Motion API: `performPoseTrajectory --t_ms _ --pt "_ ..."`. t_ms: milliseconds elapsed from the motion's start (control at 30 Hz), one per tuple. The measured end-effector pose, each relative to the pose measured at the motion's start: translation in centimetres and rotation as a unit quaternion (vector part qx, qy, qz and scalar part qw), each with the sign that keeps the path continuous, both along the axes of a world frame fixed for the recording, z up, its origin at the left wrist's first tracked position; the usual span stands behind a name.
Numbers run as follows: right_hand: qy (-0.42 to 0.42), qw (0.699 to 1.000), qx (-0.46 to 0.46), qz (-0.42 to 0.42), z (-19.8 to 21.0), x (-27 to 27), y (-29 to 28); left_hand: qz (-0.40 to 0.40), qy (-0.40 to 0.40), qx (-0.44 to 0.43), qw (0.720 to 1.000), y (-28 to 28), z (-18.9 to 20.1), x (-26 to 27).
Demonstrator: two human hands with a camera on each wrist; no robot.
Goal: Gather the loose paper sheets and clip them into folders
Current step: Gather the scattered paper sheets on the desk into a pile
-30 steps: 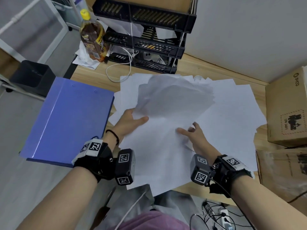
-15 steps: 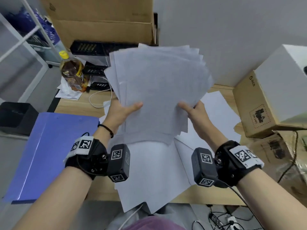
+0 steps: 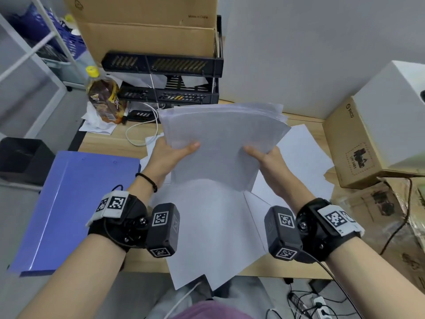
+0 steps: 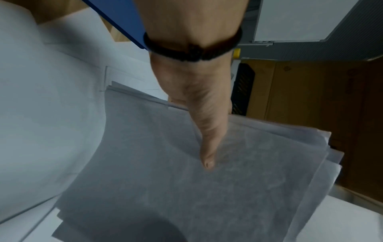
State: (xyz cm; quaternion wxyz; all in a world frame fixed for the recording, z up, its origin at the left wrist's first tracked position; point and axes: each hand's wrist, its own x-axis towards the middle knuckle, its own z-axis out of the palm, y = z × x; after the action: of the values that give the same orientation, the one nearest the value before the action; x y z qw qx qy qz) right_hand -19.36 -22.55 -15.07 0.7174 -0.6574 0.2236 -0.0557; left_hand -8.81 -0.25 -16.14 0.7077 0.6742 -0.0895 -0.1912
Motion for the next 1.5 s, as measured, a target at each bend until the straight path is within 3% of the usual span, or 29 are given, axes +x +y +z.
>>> performPoseTrajectory --t_ms 133,467,633,733,867,1033,1267,1367,1500 --pt "-0.027 0.998 0.056 0.018 0.0 -1.2 -0.9 0.003 -0.016 -0.012 1.0 1.6 0.1 -0.1" --pt "0.029 0.999 -0.001 -0.019 -3.1 -0.4 0.3 0.031 0.023 0.02 0.999 0.8 -2.1 -1.0" --pt "0.086 0.995 0.007 0.042 -5.2 -1.4 0.2 0.005 0.067 0.082 0.994 2.0 -4.3 -1.6" --pt "0.12 0.992 -0.011 0.038 -6.4 -1.4 1.5 0.051 0.071 0.099 0.991 1.1 -4.8 -2.2" --pt "0.07 0.997 0.022 0.029 -4.6 -0.8 1.2 0.086 0.081 0.056 0.991 0.3 -3.1 -1.2" --pt "0.012 1.0 0.024 0.015 -2.8 -1.3 -0.4 0.03 0.053 0.014 0.998 0.9 -1.8 -0.7" --pt "0.093 0.993 0.006 0.074 -7.5 -3.8 0.4 -0.001 0.121 0.096 0.988 1.4 -5.0 -2.7" --pt "0.094 0.993 -0.012 0.074 -7.0 -3.5 1.3 0.03 0.136 0.083 0.987 0.3 -4.2 -3.0" --pt "0.064 0.997 -0.05 0.005 -4.7 -2.4 0.2 0.018 0.109 0.053 0.992 -0.5 -2.2 -2.0"
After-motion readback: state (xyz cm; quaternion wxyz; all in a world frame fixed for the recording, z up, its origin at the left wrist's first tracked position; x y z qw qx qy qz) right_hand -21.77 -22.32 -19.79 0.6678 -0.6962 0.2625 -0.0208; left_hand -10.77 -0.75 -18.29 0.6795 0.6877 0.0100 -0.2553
